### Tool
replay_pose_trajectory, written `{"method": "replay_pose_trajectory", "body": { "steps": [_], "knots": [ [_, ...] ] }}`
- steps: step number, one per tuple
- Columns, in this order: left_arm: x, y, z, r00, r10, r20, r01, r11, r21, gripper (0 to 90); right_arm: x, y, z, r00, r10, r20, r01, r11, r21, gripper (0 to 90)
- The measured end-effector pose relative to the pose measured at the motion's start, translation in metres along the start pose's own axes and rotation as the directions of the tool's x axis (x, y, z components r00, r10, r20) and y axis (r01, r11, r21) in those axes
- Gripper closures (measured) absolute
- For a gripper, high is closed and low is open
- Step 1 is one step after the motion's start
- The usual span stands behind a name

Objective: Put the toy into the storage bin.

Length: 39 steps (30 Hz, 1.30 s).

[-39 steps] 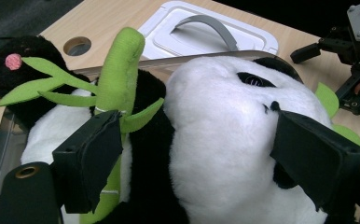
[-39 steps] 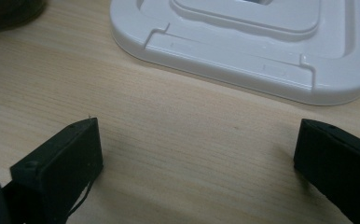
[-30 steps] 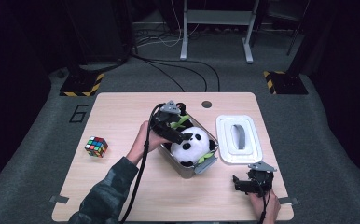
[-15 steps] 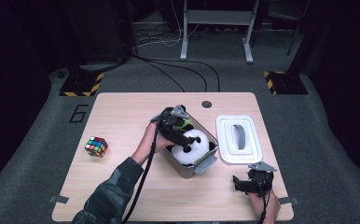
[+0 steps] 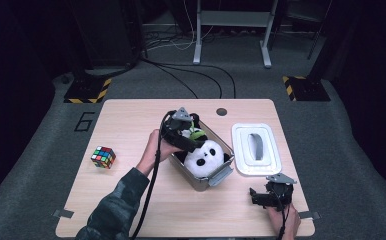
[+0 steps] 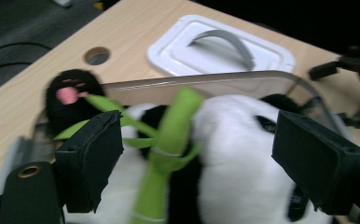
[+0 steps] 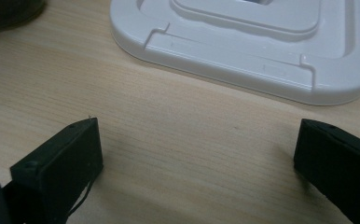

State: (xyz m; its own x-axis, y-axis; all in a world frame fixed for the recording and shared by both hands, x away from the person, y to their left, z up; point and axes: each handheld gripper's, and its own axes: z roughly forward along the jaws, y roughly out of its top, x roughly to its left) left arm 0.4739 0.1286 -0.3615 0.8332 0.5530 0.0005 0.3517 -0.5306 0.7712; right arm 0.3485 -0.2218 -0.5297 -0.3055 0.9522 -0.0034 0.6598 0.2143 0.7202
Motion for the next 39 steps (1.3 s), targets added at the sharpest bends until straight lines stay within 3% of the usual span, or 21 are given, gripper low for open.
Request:
{"method": "replay_pose_trajectory", "body": {
  "steps": [2, 6, 12, 18, 24, 27, 30, 34, 38, 39],
  "knots": [
    [0.005, -0.001, 0.002, 0.9997, -0.006, -0.023, 0.007, 0.9999, 0.009, 17.0, 0.000, 0.000, 0.000, 1.0000, 0.000, 0.000, 0.000, 1.000, 0.000, 0.4],
    [0.015, -0.005, 0.012, 0.9989, -0.039, -0.025, 0.040, 0.9981, 0.047, 17.3, 0.000, 0.000, 0.000, 1.0000, 0.000, 0.000, 0.000, 1.000, 0.000, 0.4],
    [0.022, -0.009, 0.028, 0.9988, -0.047, 0.015, 0.045, 0.9908, 0.128, 22.1, 0.000, 0.000, 0.000, 1.0000, 0.000, 0.000, 0.000, 1.000, 0.000, 0.4],
    [0.023, -0.013, 0.032, 0.9983, -0.057, -0.006, 0.057, 0.9892, 0.135, 31.5, 0.000, 0.000, 0.000, 1.0000, 0.000, 0.000, 0.000, 1.000, 0.000, 0.4],
    [0.026, -0.018, 0.044, 0.9960, -0.088, -0.011, 0.089, 0.9715, 0.220, 36.5, 0.000, 0.000, 0.000, 1.0000, -0.001, 0.000, 0.001, 1.000, 0.000, 0.4],
    [0.025, -0.019, 0.048, 0.9947, -0.101, -0.015, 0.102, 0.9667, 0.235, 36.8, 0.000, 0.000, 0.000, 1.0000, -0.001, 0.000, 0.001, 1.000, 0.000, 0.4],
    [0.023, -0.017, 0.048, 0.9967, -0.077, -0.027, 0.081, 0.9640, 0.253, 36.6, 0.000, 0.000, 0.000, 1.0000, 0.000, 0.000, 0.000, 1.000, 0.000, 0.4],
    [0.021, -0.014, 0.042, 0.9964, -0.076, -0.037, 0.082, 0.9720, 0.220, 31.8, 0.000, 0.000, 0.000, 1.0000, 0.000, 0.000, 0.000, 1.000, 0.000, 0.4],
    [0.016, -0.010, 0.032, 0.9961, -0.087, -0.011, 0.088, 0.9871, 0.134, 24.3, 0.000, 0.000, 0.000, 1.0000, 0.000, 0.000, 0.000, 1.000, 0.000, 0.4],
    [0.013, -0.008, 0.030, 0.9959, -0.090, 0.010, 0.088, 0.9899, 0.111, 23.2, 0.000, 0.000, 0.000, 1.0000, 0.000, 0.000, 0.000, 1.000, 0.000, 0.4]
  ]
}}
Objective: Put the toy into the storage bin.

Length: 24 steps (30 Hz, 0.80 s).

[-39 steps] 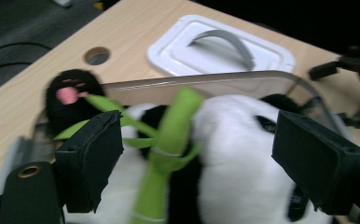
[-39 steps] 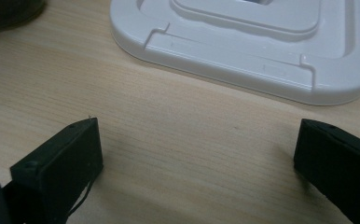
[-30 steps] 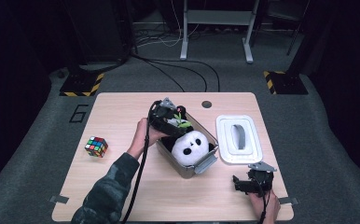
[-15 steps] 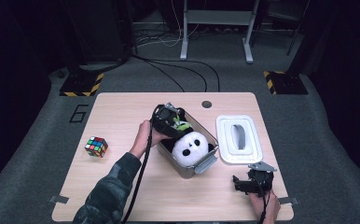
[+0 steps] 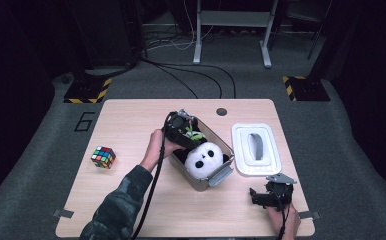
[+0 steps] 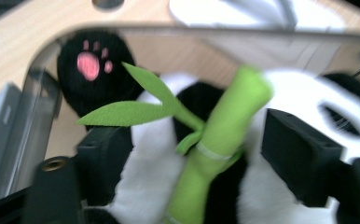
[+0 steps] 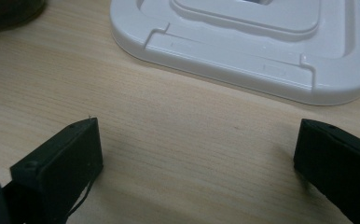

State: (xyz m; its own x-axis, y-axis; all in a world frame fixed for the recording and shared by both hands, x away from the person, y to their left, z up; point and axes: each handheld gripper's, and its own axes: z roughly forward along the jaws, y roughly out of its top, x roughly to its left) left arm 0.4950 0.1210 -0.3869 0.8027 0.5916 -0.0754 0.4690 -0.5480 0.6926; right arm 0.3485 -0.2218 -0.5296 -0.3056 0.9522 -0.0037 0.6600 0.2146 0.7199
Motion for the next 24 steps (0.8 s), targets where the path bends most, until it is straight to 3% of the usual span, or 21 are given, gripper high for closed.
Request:
{"method": "replay_pose_trajectory", "body": {
  "steps": [2, 5, 12, 18, 20, 24],
  "knots": [
    [-0.005, 0.003, 0.000, 0.9993, 0.011, 0.034, -0.011, 0.9999, -0.010, 23.0, 0.000, 0.000, 0.000, 1.0000, 0.000, 0.000, 0.000, 1.000, 0.000, 0.4],
    [-0.011, 0.004, 0.008, 0.9985, 0.039, 0.037, -0.040, 0.9986, 0.034, 22.9, 0.000, 0.000, 0.000, 1.0000, 0.000, 0.000, 0.000, 1.000, 0.000, 0.4],
    [-0.008, -0.001, 0.023, 0.9967, -0.006, 0.080, -0.001, 0.9968, 0.080, 24.3, 0.000, 0.000, 0.000, 1.0000, 0.000, 0.000, 0.000, 1.000, 0.000, 0.4],
    [-0.014, 0.000, 0.032, 0.9985, 0.021, 0.051, -0.028, 0.9890, 0.145, 27.0, 0.000, 0.000, 0.000, 1.0000, 0.000, 0.000, 0.000, 1.000, 0.000, 0.4],
    [-0.015, 0.001, 0.032, 0.9987, 0.014, 0.048, -0.021, 0.9876, 0.156, 27.3, 0.000, 0.000, 0.000, 1.0000, 0.000, 0.000, 0.000, 1.000, -0.001, 0.4],
    [-0.017, 0.004, 0.028, 0.9988, 0.036, 0.033, -0.041, 0.9878, 0.150, 27.4, 0.000, 0.000, 0.000, 1.0000, 0.000, 0.000, 0.000, 1.000, -0.001, 0.4]
  ]
}}
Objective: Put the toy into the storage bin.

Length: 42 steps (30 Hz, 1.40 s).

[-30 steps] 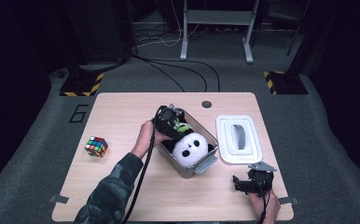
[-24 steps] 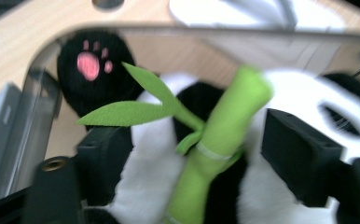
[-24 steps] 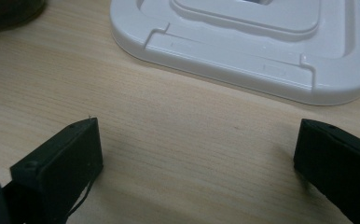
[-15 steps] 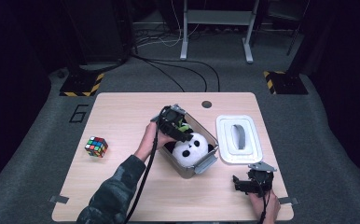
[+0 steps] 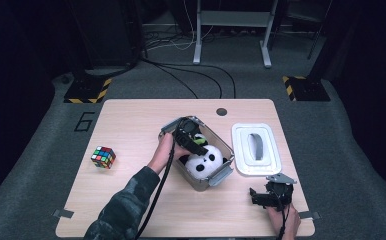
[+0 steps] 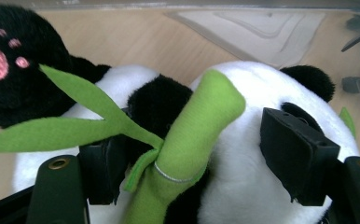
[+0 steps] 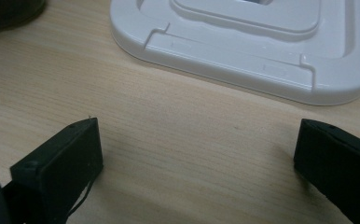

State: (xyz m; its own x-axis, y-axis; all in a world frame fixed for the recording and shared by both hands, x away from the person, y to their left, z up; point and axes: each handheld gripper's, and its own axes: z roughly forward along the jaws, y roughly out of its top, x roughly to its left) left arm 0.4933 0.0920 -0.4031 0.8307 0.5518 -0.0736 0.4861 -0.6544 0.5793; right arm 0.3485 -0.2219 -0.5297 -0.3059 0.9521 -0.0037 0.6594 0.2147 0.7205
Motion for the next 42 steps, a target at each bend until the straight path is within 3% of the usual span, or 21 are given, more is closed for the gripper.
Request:
{"method": "replay_pose_trajectory", "body": {
  "steps": [6, 16, 32, 40, 42],
  "knots": [
    [0.001, -0.003, -0.015, 0.9999, -0.017, -0.002, 0.016, 0.9972, -0.073, 23.0, 0.000, 0.000, 0.000, 1.0000, 0.000, 0.000, 0.000, 1.000, 0.000, 0.4],
    [0.005, -0.018, -0.053, 0.9984, -0.039, -0.040, 0.031, 0.9821, -0.186, 15.1, 0.000, 0.000, 0.000, 1.0000, 0.000, 0.000, 0.000, 1.000, 0.001, 0.4],
    [0.022, -0.064, -0.094, 0.9900, -0.093, -0.106, 0.061, 0.9590, -0.277, 10.4, 0.000, 0.000, 0.000, 1.0000, 0.000, 0.000, 0.000, 1.000, 0.000, 0.4],
    [0.031, -0.094, -0.113, 0.9801, -0.124, -0.155, 0.075, 0.9538, -0.291, 8.1, 0.000, 0.000, 0.000, 1.0000, 0.000, 0.000, 0.000, 1.000, 0.001, 0.4],
    [0.035, -0.103, -0.118, 0.9763, -0.137, -0.168, 0.082, 0.9496, -0.303, 8.0, 0.000, 0.000, 0.000, 1.0000, 0.000, 0.000, 0.000, 1.000, 0.001, 0.4]
  ]
}}
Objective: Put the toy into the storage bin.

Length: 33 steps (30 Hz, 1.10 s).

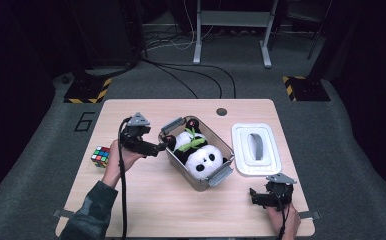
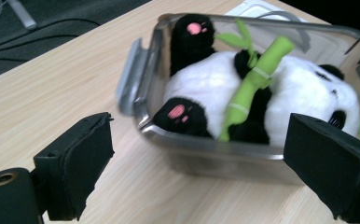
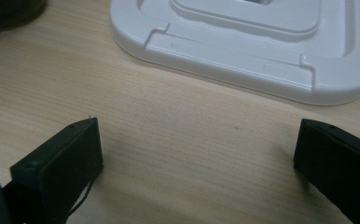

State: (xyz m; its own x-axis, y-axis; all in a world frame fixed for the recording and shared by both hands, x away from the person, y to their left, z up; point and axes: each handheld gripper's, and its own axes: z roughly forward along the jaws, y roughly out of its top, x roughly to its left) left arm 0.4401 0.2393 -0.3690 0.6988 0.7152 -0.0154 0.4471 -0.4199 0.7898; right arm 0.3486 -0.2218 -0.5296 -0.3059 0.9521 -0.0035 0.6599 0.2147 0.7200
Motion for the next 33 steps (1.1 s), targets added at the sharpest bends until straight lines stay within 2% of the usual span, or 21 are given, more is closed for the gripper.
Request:
{"method": "replay_pose_trajectory", "body": {
  "steps": [10, 13, 20, 25, 28, 33],
  "knots": [
    [0.025, -0.030, -0.024, 0.9954, -0.066, -0.070, 0.064, 0.9977, -0.023, 5.7, 0.000, 0.000, 0.000, 1.0000, 0.000, 0.000, 0.000, 1.000, 0.000, 0.4],
    [0.031, -0.038, -0.030, 0.9942, -0.082, -0.070, 0.079, 0.9963, -0.032, 4.7, 0.000, 0.000, 0.000, 1.0000, 0.000, 0.000, 0.000, 1.000, 0.000, 0.4],
    [0.045, -0.057, -0.039, 0.9866, -0.127, -0.102, 0.123, 0.9912, -0.048, 1.8, 0.000, 0.000, 0.000, 1.0000, 0.000, 0.000, 0.000, 1.000, 0.000, 0.4],
    [0.057, -0.072, -0.045, 0.9763, -0.163, -0.143, 0.157, 0.9863, -0.050, 0.4, 0.000, 0.000, 0.000, 1.0000, 0.001, 0.001, -0.001, 1.000, 0.000, 0.4],
    [0.065, -0.081, -0.046, 0.9677, -0.186, -0.170, 0.180, 0.9823, -0.051, 0.0, 0.000, 0.000, 0.000, 1.0000, 0.001, 0.001, -0.001, 1.000, 0.000, 0.4],
    [0.080, -0.099, -0.046, 0.9486, -0.227, -0.221, 0.224, 0.9738, -0.041, 0.0, 0.000, 0.000, 0.000, 1.0000, 0.001, 0.001, -0.001, 1.000, 0.000, 0.4]
  ]
}}
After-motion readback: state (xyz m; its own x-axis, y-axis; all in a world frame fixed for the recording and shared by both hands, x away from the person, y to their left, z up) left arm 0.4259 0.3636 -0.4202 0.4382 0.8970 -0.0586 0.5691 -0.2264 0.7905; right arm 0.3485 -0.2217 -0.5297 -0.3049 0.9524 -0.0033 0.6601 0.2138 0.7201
